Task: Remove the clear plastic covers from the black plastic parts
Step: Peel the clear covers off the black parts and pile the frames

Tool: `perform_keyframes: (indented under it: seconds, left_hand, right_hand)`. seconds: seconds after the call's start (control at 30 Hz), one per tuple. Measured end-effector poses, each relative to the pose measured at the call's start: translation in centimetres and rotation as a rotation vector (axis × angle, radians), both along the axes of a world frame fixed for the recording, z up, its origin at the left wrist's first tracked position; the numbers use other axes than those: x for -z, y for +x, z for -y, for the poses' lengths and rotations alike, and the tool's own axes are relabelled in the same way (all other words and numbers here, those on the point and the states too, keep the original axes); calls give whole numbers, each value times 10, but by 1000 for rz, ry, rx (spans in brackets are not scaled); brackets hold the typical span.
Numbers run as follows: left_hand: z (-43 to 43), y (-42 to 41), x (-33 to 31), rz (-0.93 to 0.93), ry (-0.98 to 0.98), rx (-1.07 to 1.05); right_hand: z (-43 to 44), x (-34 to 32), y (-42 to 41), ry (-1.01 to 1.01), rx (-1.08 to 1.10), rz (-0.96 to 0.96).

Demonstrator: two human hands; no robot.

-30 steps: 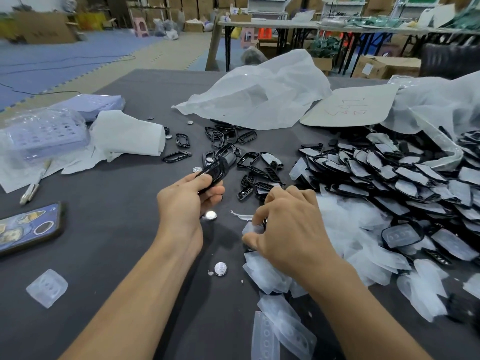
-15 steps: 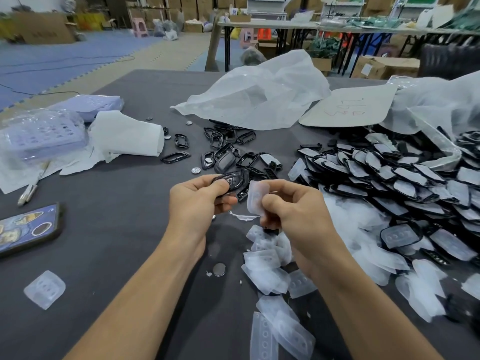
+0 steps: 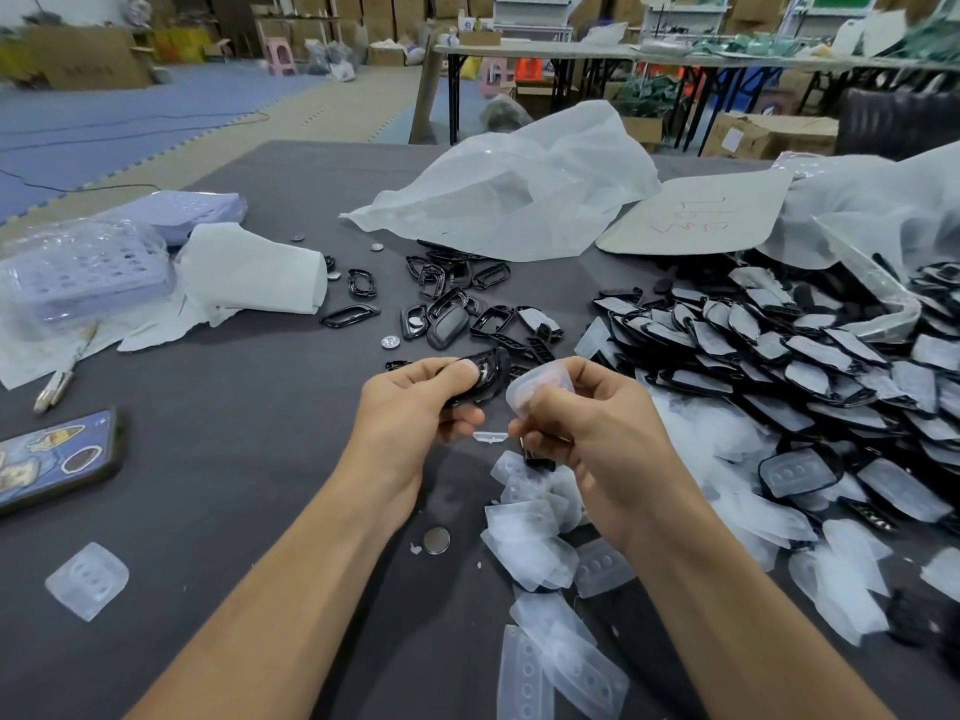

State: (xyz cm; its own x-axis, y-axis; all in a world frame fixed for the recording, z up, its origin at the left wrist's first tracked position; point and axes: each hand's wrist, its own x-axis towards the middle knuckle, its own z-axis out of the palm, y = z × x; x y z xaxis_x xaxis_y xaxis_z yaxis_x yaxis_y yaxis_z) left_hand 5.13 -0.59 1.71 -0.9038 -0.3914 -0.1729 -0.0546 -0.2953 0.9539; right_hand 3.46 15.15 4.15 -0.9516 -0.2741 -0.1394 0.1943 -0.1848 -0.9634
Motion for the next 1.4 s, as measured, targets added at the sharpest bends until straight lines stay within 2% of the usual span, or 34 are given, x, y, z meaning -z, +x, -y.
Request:
perform_keyframes:
  seconds: [0.47, 0.73, 0.8, 0.97, 1.17, 1.4]
  left_hand:
    - [-3, 0, 5, -34, -159, -60]
    - [-6, 2, 8, -28, -135, 52]
    - [-6, 2, 8, -17, -104, 91]
    - [-6, 2, 6, 47, -4, 202]
    - [-2, 2, 7, 100, -6, 339]
    - [-2, 3, 7, 86, -40, 393]
  right_hand:
    - [-2, 2, -2, -16, -40, -28]
    - [-2, 3, -4, -191, 4, 91]
    - [-2, 4, -5, -130, 38, 57]
    - [-4, 10, -9, 155, 134, -181]
    - [-6, 12, -7, 500, 109, -440]
    - [1, 17, -1, 637, 80, -569]
